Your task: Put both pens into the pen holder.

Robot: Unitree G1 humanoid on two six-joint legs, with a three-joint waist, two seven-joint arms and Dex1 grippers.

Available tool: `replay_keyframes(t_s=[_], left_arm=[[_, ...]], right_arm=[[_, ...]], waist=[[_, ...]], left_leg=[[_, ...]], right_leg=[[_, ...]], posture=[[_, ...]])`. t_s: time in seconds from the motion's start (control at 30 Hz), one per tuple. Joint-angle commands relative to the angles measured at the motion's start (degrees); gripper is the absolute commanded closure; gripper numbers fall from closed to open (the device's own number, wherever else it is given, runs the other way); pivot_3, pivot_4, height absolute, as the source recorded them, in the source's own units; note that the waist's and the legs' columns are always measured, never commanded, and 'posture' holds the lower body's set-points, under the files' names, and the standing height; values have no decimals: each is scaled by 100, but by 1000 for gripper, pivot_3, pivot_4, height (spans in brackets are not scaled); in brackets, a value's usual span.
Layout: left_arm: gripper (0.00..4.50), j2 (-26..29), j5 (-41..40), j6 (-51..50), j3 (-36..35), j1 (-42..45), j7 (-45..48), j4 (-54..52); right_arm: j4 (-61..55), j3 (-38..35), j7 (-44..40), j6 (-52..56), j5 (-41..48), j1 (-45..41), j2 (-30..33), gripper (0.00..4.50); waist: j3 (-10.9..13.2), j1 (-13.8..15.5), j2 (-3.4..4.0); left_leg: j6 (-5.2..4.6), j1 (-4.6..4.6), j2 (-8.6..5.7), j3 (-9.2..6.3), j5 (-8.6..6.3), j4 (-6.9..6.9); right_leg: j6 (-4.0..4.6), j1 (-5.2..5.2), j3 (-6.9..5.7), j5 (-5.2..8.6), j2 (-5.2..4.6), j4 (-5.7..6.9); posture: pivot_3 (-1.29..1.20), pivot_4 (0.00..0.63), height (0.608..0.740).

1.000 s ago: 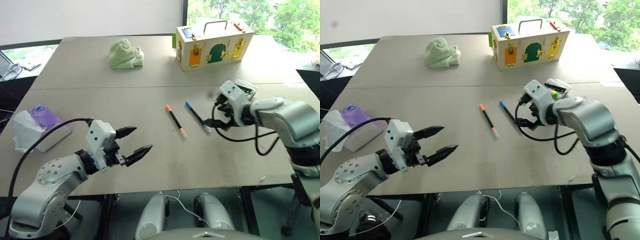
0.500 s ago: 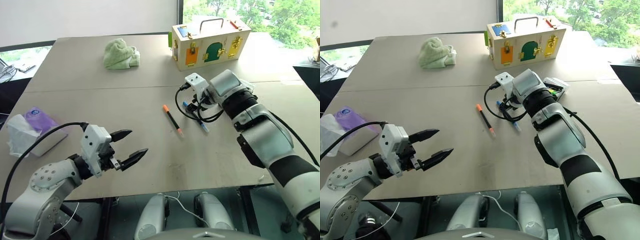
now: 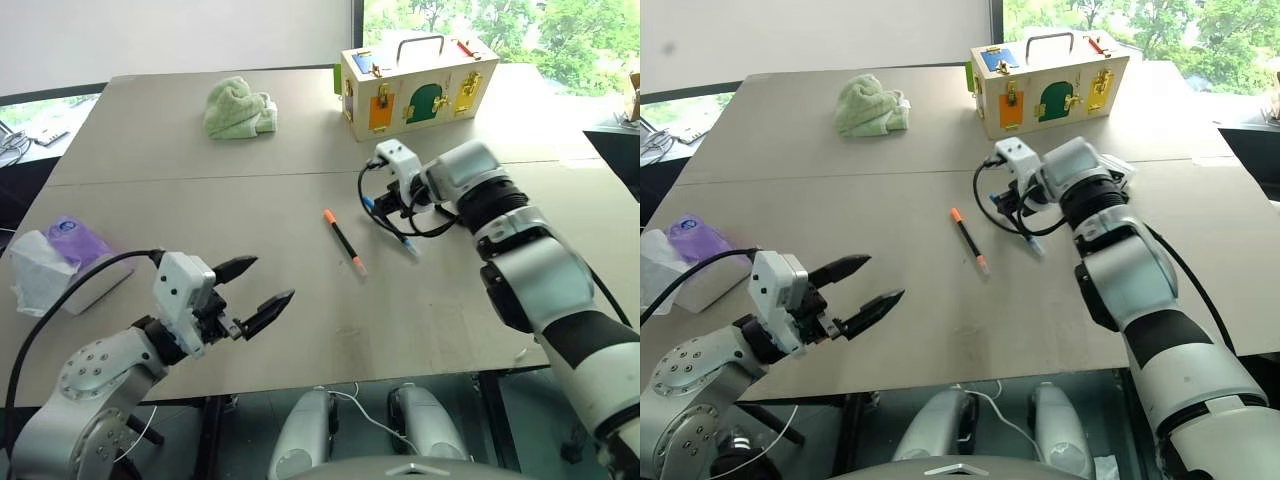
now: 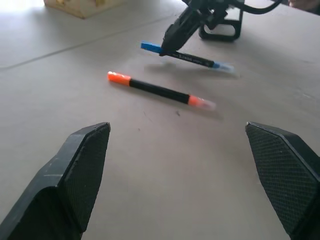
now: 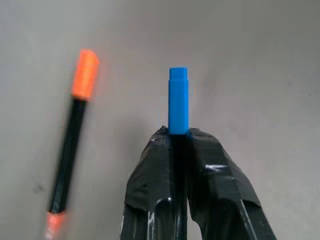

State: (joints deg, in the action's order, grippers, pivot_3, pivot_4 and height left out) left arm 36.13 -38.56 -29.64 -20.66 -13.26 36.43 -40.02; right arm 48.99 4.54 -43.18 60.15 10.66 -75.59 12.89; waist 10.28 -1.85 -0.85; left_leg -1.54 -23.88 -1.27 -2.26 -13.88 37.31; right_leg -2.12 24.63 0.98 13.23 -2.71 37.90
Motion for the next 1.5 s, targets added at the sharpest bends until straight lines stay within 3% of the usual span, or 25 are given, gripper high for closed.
replay_keyframes(t_s=[0.03,0.2,0.33,0.53,0.73,1.5], left_arm=[[0,-91,-287,-65,-28,319,-283,-201],[0,-159,-315,-160,364,915,-402,7],[0,-229,-171,-101,763,1465,-301,390],[0,-206,30,93,1061,1918,-75,734],[0,-188,81,160,1032,1814,12,674],[0,-179,179,217,874,1451,-78,387]], right_arm=[[-2397,-1401,365,150,925,448,211,4456],[-4794,-2688,1265,-867,1567,1519,3,4456],[-5707,-2180,1410,-1554,994,2314,668,4456],[-5412,-1743,1291,-3749,327,3110,990,4456],[-4831,-1489,1069,-5013,155,3322,1020,4456],[-2842,-678,840,-8358,-1042,3682,1547,4456]], waist=[[0,7,0],[-2,4,-3],[-2,43,-2],[-3,-65,-3],[-2,-42,-2],[-3,-7,-3]], left_leg=[[-1,0,2,0,-1,-1],[-4,1,3,3,-2,-3],[-5,5,-1,11,-1,10],[-5,20,19,34,0,10],[-4,20,28,40,0,12],[19,20,27,41,13,13]], right_leg=[[0,0,1,0,1,0],[-2,-3,1,0,4,0],[-4,-6,6,-1,7,9],[-4,-8,34,-2,51,17],[-3,-7,41,-2,58,14],[-3,-8,43,-3,54,11]], posture=[[0,150,740],[0,150,740],[0,150,740],[0,150,740],[0,150,740],[0,150,740]])
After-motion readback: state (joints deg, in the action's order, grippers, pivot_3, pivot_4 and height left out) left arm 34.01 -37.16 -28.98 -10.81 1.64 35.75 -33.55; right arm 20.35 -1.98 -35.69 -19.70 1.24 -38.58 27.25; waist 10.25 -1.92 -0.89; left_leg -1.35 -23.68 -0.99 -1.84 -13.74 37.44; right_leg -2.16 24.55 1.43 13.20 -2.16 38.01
